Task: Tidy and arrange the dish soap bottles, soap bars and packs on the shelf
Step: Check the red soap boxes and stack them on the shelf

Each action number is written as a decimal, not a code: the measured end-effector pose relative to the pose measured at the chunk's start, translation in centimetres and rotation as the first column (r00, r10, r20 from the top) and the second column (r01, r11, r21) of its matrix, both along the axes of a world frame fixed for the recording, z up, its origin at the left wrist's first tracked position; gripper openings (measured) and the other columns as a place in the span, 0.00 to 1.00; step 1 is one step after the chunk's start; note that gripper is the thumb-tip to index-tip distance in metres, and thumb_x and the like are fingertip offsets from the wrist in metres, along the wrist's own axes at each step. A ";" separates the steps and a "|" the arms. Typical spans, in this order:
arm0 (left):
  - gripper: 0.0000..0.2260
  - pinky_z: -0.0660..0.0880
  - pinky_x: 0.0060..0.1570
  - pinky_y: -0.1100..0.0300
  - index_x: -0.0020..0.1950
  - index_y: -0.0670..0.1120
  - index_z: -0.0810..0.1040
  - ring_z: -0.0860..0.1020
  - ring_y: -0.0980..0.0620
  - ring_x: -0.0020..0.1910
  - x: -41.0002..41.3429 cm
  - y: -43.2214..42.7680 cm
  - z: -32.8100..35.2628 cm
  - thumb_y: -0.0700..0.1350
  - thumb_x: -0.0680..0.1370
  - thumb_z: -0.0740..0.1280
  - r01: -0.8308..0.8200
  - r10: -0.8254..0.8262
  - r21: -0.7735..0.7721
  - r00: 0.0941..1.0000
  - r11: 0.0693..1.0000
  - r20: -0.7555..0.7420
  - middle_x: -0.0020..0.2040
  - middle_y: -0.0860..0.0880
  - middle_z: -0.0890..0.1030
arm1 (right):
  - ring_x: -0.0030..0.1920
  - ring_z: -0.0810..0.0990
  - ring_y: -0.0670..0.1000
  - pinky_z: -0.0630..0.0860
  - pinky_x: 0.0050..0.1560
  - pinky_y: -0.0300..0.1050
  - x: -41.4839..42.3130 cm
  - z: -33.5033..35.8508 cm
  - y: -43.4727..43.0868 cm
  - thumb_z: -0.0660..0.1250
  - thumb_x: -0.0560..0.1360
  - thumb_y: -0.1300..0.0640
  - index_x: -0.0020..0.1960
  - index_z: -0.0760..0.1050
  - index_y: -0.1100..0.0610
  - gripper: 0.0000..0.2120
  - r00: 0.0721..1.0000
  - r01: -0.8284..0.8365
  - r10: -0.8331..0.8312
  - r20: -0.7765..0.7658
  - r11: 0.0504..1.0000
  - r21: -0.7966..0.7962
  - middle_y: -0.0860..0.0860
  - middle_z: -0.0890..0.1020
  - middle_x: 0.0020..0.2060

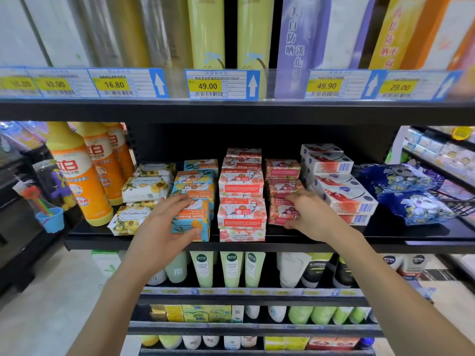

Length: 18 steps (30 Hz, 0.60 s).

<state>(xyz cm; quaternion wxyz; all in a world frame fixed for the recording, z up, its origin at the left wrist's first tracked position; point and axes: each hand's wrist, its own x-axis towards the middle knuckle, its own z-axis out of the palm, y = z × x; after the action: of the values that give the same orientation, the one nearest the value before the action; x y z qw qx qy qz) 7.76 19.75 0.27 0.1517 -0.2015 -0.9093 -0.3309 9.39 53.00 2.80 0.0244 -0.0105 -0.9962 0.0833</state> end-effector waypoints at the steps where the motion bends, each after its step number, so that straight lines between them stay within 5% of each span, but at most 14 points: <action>1: 0.30 0.71 0.71 0.50 0.75 0.54 0.73 0.65 0.57 0.74 0.0 0.0 0.0 0.51 0.74 0.77 0.001 -0.001 0.005 1.000 1.000 0.003 0.72 0.62 0.67 | 0.75 0.67 0.59 0.67 0.74 0.55 0.3 0.0 -0.1 0.77 0.74 0.48 0.78 0.66 0.59 0.39 1.000 0.000 0.000 -0.013 1.000 -0.014 0.57 0.70 0.74; 6: 0.29 0.68 0.74 0.41 0.73 0.49 0.75 0.64 0.54 0.77 1.2 0.1 0.5 0.50 0.73 0.78 -0.048 0.049 0.014 0.992 0.999 -0.113 0.75 0.54 0.71 | 0.72 0.71 0.56 0.70 0.71 0.53 2.9 -0.1 -0.2 0.80 0.71 0.49 0.76 0.70 0.57 0.38 0.989 -0.021 0.007 -0.150 0.996 -0.087 0.53 0.74 0.71; 10: 0.17 0.72 0.67 0.60 0.64 0.51 0.79 0.75 0.57 0.66 5.9 3.2 0.6 0.49 0.75 0.72 -0.014 0.082 0.248 0.960 0.969 -0.268 0.63 0.55 0.79 | 0.68 0.70 0.51 0.66 0.72 0.47 6.1 -1.0 0.4 0.82 0.68 0.52 0.74 0.73 0.54 0.37 0.946 -0.085 0.014 -0.325 0.975 -0.208 0.48 0.75 0.65; 14: 0.14 0.75 0.56 0.66 0.59 0.57 0.81 0.81 0.56 0.57 10.4 8.4 -0.7 0.55 0.75 0.70 0.055 -0.080 0.494 0.996 0.868 0.029 0.54 0.59 0.83 | 0.65 0.68 0.44 0.75 0.66 0.53 8.8 -2.2 0.6 0.84 0.66 0.57 0.70 0.76 0.54 0.35 0.895 -0.225 0.052 -0.444 0.910 -0.347 0.42 0.73 0.62; 18: 0.20 0.79 0.51 0.64 0.64 0.60 0.78 0.83 0.60 0.55 10.8 12.1 -1.9 0.59 0.74 0.74 -0.009 -0.260 0.616 0.901 0.788 0.346 0.56 0.63 0.83 | 0.66 0.70 0.46 0.75 0.66 0.50 10.4 -3.0 0.3 0.84 0.65 0.58 0.70 0.77 0.53 0.35 0.861 -0.308 0.093 -0.501 0.878 -0.366 0.39 0.71 0.62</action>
<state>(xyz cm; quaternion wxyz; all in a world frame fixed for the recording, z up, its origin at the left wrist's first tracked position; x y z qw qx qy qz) 18.54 31.88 -1.61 -0.0107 -0.1293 -0.7510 -0.6475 19.84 53.27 -0.25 0.2521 0.1113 -0.9116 0.3049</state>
